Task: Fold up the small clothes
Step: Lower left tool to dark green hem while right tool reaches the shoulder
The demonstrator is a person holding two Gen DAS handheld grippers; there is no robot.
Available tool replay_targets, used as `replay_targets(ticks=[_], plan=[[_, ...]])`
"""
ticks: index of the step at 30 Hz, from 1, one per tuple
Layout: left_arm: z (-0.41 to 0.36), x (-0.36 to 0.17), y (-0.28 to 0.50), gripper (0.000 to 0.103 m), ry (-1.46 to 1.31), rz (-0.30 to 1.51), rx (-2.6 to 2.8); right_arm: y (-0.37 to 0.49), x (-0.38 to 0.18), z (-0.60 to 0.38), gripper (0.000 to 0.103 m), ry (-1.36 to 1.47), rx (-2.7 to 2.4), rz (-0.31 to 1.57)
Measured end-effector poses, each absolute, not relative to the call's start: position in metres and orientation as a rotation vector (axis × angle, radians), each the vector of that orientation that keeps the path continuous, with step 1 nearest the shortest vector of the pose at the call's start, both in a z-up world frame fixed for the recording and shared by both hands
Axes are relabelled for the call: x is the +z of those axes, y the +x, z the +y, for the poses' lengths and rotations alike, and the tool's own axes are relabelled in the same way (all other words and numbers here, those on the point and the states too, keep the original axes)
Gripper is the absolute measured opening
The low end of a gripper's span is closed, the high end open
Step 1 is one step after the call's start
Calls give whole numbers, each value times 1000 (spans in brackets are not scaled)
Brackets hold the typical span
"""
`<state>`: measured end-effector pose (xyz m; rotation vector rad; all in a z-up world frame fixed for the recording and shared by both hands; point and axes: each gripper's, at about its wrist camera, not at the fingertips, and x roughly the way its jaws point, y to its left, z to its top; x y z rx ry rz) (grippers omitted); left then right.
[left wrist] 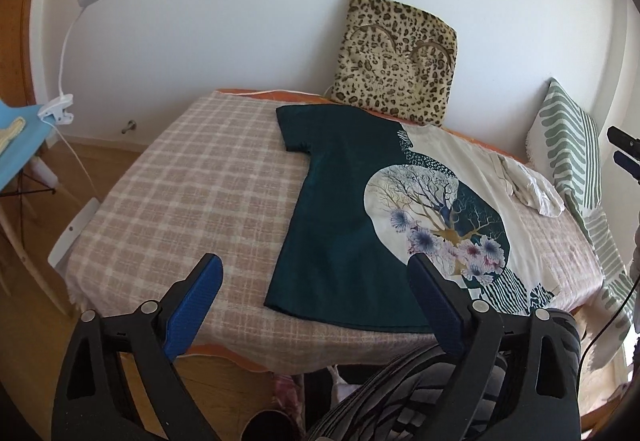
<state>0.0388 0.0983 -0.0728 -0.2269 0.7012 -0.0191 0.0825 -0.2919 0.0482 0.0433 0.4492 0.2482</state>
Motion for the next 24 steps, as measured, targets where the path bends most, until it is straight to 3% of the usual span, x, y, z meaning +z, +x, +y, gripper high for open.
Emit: replay_targets(ticks=[3,7,15,24], plan=[[113,-94,46,80,-299,756,-29,106,53,-273,103,65,318,484],[125,-115,54,61,-370,795,-56,138,61,-245,103,69,372,511],[127,-144,77,47,-404,839,-103,214,69,-169,103,63,499,616],[131,-167,91,40,-367,850,-77,285,53,-79,100,42,555,721]])
